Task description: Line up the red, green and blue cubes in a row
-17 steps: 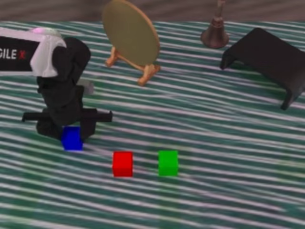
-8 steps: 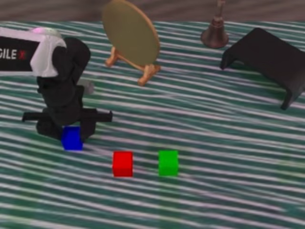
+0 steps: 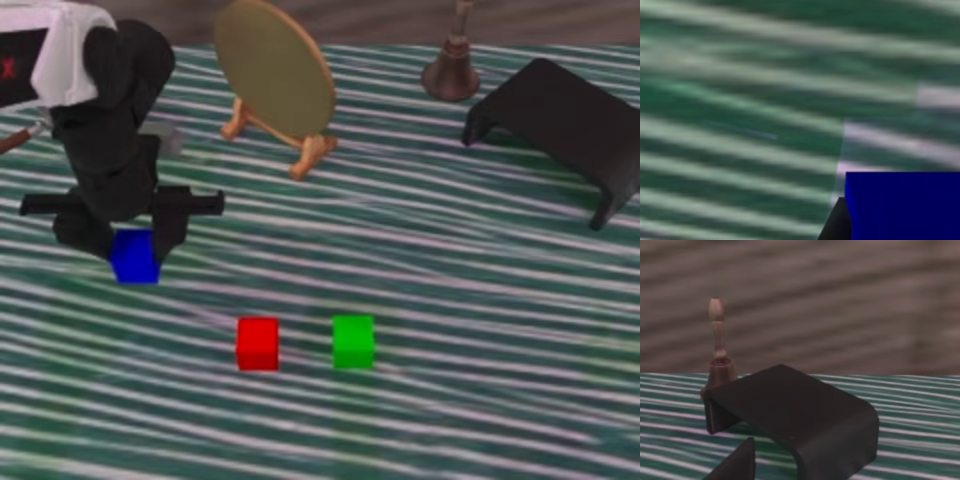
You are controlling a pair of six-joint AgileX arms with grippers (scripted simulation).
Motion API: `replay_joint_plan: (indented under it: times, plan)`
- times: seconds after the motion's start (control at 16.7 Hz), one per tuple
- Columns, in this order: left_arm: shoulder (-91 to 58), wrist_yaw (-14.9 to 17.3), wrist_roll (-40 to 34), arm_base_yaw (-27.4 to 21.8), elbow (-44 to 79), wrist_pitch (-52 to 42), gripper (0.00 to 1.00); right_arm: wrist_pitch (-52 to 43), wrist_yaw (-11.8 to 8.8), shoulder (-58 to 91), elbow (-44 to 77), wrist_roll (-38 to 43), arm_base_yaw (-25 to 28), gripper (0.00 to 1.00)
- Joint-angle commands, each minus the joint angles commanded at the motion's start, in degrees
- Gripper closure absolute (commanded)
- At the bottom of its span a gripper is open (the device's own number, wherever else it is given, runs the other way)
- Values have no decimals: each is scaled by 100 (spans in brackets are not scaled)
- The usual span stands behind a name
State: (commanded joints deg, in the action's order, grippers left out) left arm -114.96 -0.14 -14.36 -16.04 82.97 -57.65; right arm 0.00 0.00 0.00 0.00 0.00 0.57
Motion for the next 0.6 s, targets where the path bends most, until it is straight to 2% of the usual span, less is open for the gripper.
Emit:
replay_joint_plan:
  times: [0.36,0.6]
  plan:
    - [57,-2,1,-28,83,-116,100,0,0,0,0,0,0,0]
    - [-407,-5,-474,-502,723,-477,100,0,0,0,0,0,0,0]
